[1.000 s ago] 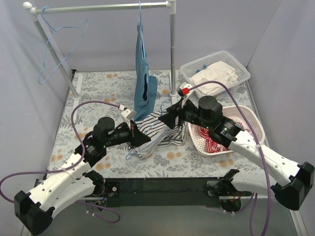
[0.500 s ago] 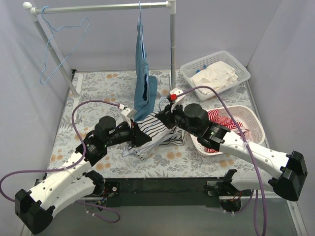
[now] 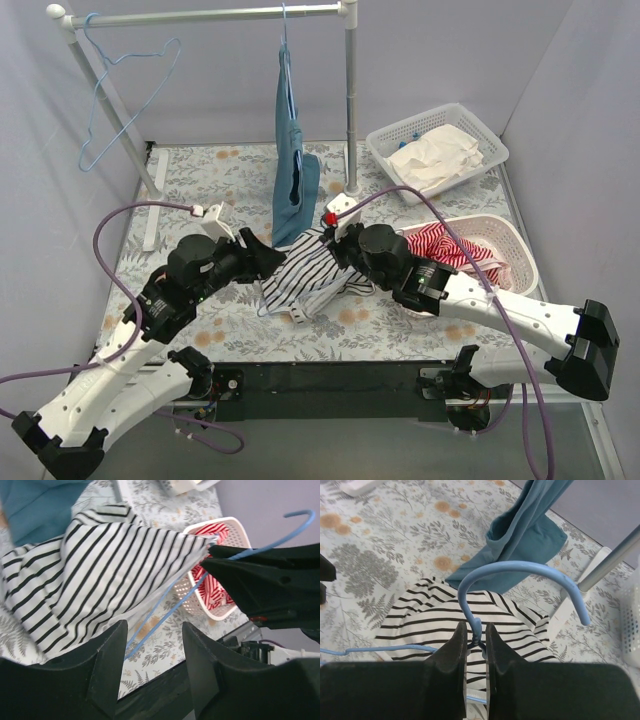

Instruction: Place the tank top on the hanger

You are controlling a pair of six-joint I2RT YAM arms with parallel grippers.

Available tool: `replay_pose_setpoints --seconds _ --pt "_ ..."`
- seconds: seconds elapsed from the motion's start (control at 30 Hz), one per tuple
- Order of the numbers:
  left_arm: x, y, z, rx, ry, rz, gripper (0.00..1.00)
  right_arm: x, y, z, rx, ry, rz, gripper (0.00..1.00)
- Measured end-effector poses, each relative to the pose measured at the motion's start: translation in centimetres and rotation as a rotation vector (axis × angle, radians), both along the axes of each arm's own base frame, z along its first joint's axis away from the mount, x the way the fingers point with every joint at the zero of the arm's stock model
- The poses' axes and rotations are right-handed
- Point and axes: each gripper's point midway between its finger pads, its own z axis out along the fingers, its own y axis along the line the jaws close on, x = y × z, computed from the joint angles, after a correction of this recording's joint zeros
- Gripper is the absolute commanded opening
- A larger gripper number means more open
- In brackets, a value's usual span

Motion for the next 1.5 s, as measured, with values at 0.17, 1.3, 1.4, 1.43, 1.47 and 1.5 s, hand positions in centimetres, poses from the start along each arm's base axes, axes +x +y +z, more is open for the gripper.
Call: replay_pose_setpoints --seconds 0.17,1.3,1.4,1.43,1.47,1.5 --pt "0.1 1.1 -3.5 0.026 0.132 0.095 0.33 0.6 -0.6 -1.1 -0.086 -0.033 -0.044 0.01" --pt "-3.0 -6.4 -18.9 0.089 0.563 -0.206 0.45 -0.6 -3.7 -1.3 -0.110 -0.073 -0.057 0.01" --pt "-3.2 -6.7 -19.3 0.106 0.583 -0.234 0.45 -0.7 -3.6 -1.0 -0.101 -0.078 -0.050 0.01" --pt "-3.3 -6.7 -19.5 0.112 0.592 -0.242 0.45 -0.7 -3.6 -1.0 -0.100 -0.079 -0.049 0.01" --pt "-3.3 -6.9 -19.6 0.117 0.598 -0.250 0.45 -0.7 -3.6 -1.0 -0.099 -0.080 -0.048 0.01" --pt "-3.3 -6.9 -19.8 0.124 0.605 -0.256 0.44 -0.7 -3.7 -0.9 -0.099 -0.081 -0.049 0.01"
